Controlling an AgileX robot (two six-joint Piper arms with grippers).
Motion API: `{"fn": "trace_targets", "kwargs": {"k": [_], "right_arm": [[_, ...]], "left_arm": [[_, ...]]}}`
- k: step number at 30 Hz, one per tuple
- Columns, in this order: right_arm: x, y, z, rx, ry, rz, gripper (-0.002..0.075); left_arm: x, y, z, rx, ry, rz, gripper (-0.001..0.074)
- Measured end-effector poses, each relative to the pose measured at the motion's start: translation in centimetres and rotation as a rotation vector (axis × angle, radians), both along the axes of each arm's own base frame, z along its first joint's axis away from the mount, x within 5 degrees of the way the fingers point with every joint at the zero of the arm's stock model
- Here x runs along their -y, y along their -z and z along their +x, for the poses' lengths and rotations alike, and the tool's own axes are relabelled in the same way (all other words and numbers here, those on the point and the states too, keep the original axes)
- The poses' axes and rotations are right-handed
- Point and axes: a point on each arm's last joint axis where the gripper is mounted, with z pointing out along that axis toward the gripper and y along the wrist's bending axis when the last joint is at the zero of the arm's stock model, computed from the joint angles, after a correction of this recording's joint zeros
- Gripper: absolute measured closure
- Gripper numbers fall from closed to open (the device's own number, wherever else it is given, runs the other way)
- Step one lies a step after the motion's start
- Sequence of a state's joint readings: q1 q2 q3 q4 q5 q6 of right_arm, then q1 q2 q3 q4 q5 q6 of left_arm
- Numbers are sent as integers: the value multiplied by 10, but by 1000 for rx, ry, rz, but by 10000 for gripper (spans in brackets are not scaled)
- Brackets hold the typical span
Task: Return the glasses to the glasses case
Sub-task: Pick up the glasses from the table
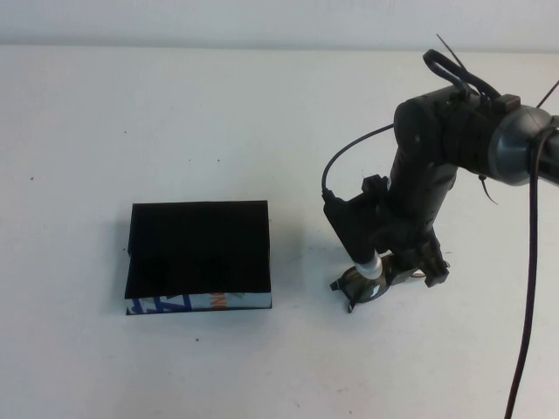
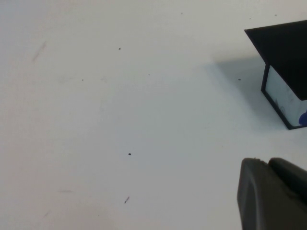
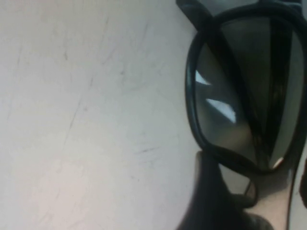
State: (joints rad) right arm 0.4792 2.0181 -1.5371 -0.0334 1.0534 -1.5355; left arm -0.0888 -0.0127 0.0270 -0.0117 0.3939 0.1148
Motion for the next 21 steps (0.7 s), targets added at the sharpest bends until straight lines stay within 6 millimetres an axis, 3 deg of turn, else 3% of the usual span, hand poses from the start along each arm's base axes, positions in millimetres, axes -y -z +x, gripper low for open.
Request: {"fn": "trace_targets", "kwargs": {"k": [13, 21], "right_arm": [[-1, 7, 1, -16, 0, -9, 389], [0, 7, -1, -39, -1, -20, 541]], "left_arm": [[0, 0, 0, 0, 0, 0, 738], [0, 0, 0, 0, 0, 0, 738]]}}
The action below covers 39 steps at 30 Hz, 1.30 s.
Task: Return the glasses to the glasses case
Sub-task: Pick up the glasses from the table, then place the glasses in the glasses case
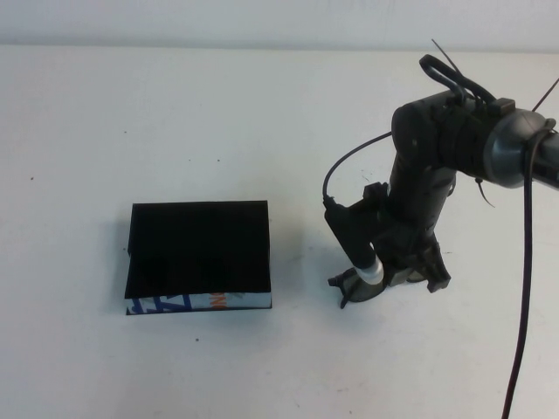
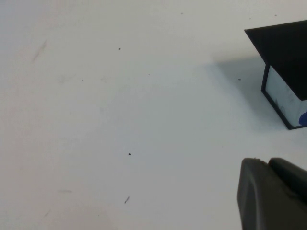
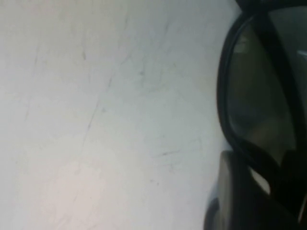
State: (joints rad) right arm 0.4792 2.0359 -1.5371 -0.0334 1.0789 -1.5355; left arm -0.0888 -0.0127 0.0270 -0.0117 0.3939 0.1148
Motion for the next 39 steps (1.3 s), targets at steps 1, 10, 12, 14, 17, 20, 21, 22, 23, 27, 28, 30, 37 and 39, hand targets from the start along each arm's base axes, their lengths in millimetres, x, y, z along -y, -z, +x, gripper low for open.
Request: {"fn": "trace_targets", "kwargs": {"k": [1, 10, 12, 14, 17, 20, 21, 22, 23, 27, 28, 30, 37, 39], "right_arm": [[0, 0, 0, -5, 2, -3, 566], [2, -13, -3, 7, 131, 18, 652], [2, -17, -4, 4, 181, 22, 654], [2, -23, -8, -1, 226, 24, 654], [-3, -36, -16, 1, 292, 41, 654], [-15, -56, -31, 11, 302, 81, 654], [-19, -62, -36, 6, 296, 92, 654], [-25, -69, -41, 3, 282, 99, 655], [-32, -77, -45, 3, 272, 116, 655], [-65, -96, -50, 29, 286, 178, 655], [-74, -99, -50, 37, 292, 192, 655], [-91, -101, -51, 48, 285, 213, 655], [-145, -85, -57, 50, 195, 222, 655], [-157, -79, -56, 61, 176, 220, 655]], "left_arm": [[0, 0, 0, 0, 0, 0, 738], [0, 0, 0, 0, 0, 0, 738], [0, 0, 0, 0, 0, 0, 738], [0, 0, 0, 0, 0, 0, 738], [0, 0, 0, 0, 0, 0, 738], [0, 0, 0, 0, 0, 0, 738], [0, 0, 0, 0, 0, 0, 738], [0, 0, 0, 0, 0, 0, 738], [0, 0, 0, 0, 0, 0, 738], [0, 0, 0, 0, 0, 0, 738], [0, 0, 0, 0, 0, 0, 739], [0, 0, 0, 0, 0, 0, 738], [0, 0, 0, 0, 0, 0, 738], [0, 0, 0, 0, 0, 0, 739]]}}
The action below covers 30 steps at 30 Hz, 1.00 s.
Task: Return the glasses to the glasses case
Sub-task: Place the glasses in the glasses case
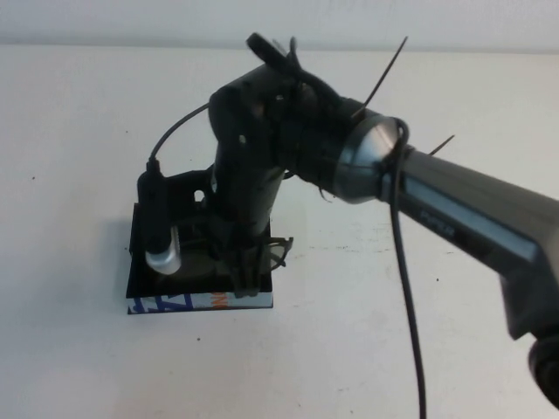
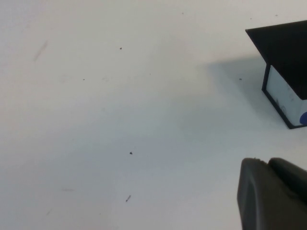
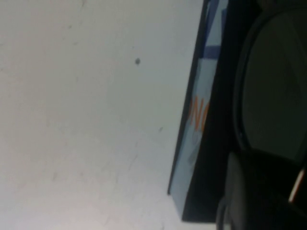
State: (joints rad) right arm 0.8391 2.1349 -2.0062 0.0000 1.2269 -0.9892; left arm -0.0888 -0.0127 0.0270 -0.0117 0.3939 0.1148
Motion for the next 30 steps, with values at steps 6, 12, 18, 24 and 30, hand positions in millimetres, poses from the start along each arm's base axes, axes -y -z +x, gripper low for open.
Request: {"fn": "trace_targets", "kwargs": {"k": [6, 12, 18, 24, 30], "right_arm": [[-28, 13, 6, 37, -15, 9, 655], [-37, 27, 11, 37, -19, -3, 655], [-38, 39, 15, 39, 0, -38, 655], [-40, 45, 17, 35, 23, -43, 655], [-40, 48, 19, 33, 27, -43, 655]], "left_arm": [[0, 0, 0, 0, 0, 0, 738], [0, 0, 0, 0, 0, 0, 738], [0, 0, 0, 0, 0, 0, 738], [0, 0, 0, 0, 0, 0, 738], [0, 0, 0, 0, 0, 0, 739]]}}
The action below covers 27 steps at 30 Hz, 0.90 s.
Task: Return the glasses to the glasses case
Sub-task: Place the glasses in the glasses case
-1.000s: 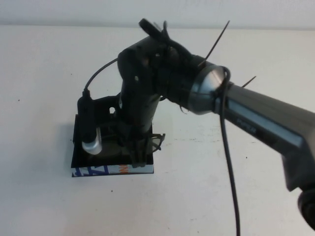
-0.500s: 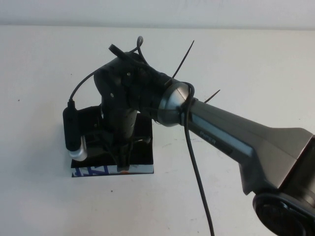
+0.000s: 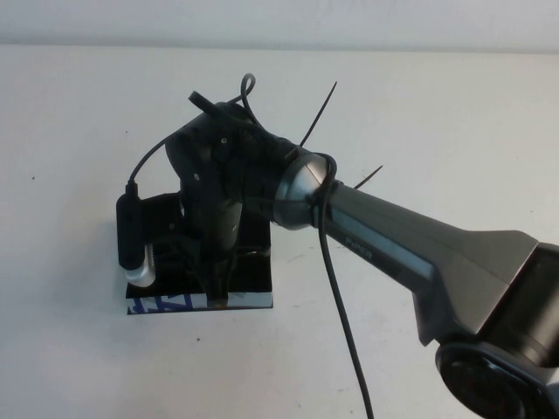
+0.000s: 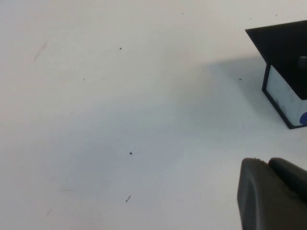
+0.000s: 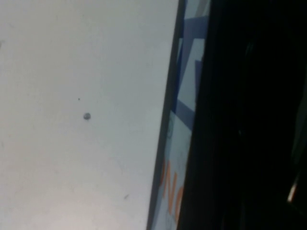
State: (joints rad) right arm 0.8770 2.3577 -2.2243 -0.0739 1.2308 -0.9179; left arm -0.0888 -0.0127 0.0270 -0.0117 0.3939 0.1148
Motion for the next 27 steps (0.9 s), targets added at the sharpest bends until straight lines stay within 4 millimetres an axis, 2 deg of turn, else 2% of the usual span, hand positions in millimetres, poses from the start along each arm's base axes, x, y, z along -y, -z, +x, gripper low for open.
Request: {"fn": "trace_targets", "kwargs": {"k": [9, 17, 27], "right_arm": [[-1, 2, 1, -4, 6, 0, 655], [-5, -18, 3, 24, 46, 67, 656], [-5, -16, 3, 16, 65, 69, 656]], "left_arm": [[0, 0, 0, 0, 0, 0, 738], [0, 0, 0, 0, 0, 0, 738], [0, 0, 0, 0, 0, 0, 738]]}}
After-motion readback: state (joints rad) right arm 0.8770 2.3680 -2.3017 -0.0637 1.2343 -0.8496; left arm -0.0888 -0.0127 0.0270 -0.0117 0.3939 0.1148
